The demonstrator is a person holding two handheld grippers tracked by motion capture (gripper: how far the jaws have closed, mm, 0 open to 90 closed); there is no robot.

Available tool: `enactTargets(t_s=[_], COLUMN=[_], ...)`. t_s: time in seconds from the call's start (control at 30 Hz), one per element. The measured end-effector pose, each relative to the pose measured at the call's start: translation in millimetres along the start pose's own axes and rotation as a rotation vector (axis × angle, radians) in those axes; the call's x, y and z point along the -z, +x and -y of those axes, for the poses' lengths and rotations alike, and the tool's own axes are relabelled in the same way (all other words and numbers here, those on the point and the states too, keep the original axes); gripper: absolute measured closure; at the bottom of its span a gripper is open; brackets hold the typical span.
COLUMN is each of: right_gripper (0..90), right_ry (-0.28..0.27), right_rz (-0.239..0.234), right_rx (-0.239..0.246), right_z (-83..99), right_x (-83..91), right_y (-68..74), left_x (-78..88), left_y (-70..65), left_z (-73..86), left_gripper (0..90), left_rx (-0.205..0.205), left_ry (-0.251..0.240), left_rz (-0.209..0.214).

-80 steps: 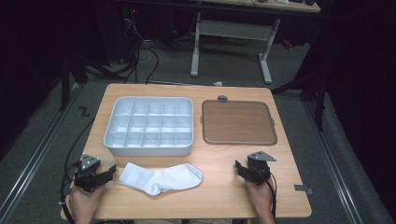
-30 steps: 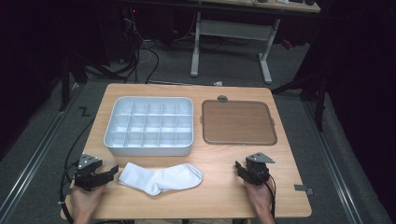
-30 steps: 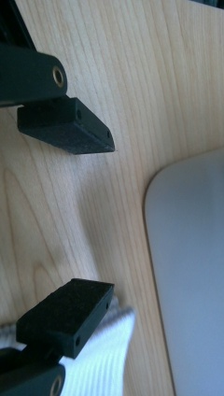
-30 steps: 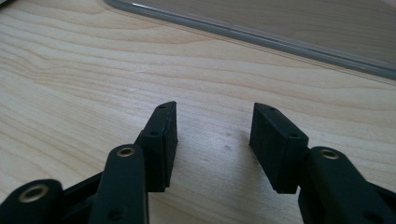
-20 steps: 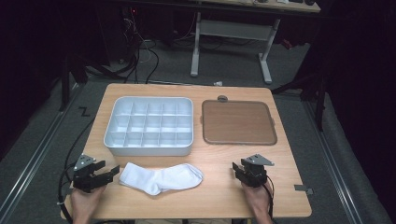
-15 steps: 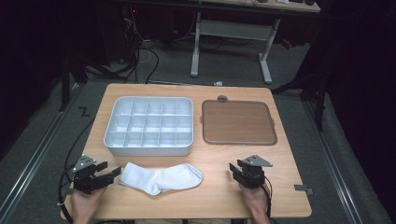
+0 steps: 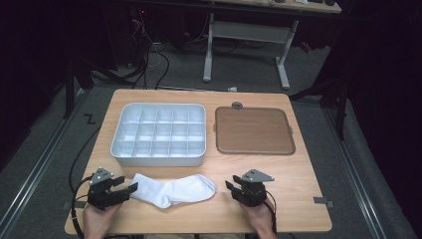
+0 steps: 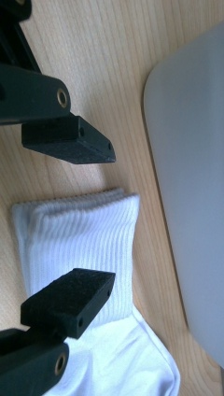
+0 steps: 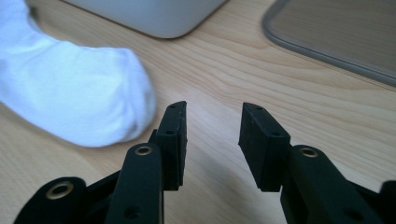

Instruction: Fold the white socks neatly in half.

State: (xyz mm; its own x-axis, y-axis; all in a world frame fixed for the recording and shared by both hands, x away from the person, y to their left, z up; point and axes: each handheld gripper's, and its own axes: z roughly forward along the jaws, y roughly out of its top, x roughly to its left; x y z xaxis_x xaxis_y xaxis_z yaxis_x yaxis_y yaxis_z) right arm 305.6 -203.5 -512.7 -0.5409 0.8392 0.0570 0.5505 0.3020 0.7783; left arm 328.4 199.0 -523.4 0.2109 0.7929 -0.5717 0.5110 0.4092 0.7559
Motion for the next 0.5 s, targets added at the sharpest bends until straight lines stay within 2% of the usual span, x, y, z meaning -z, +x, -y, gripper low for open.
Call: enactTargets(t_s=[0.17, 0.5], right_gripper=[61.9, 64.1], right_ry=[-0.002, 0.019], right_rz=[-0.05, -0.095], right_rx=[0.023, 0.048], right_z=[-6.1, -11.2], right_x=[-7.9, -24.7], right_y=[15.5, 31.6], left_x=[-5.9, -10.7], left_y=[-4.6, -7.5], left_z=[4.0, 9.6], left_gripper=[38.5, 45.8], left_rx=[-0.01, -0.025], left_ry=[0.021, 0.042], left_rz=[-0.017, -0.024])
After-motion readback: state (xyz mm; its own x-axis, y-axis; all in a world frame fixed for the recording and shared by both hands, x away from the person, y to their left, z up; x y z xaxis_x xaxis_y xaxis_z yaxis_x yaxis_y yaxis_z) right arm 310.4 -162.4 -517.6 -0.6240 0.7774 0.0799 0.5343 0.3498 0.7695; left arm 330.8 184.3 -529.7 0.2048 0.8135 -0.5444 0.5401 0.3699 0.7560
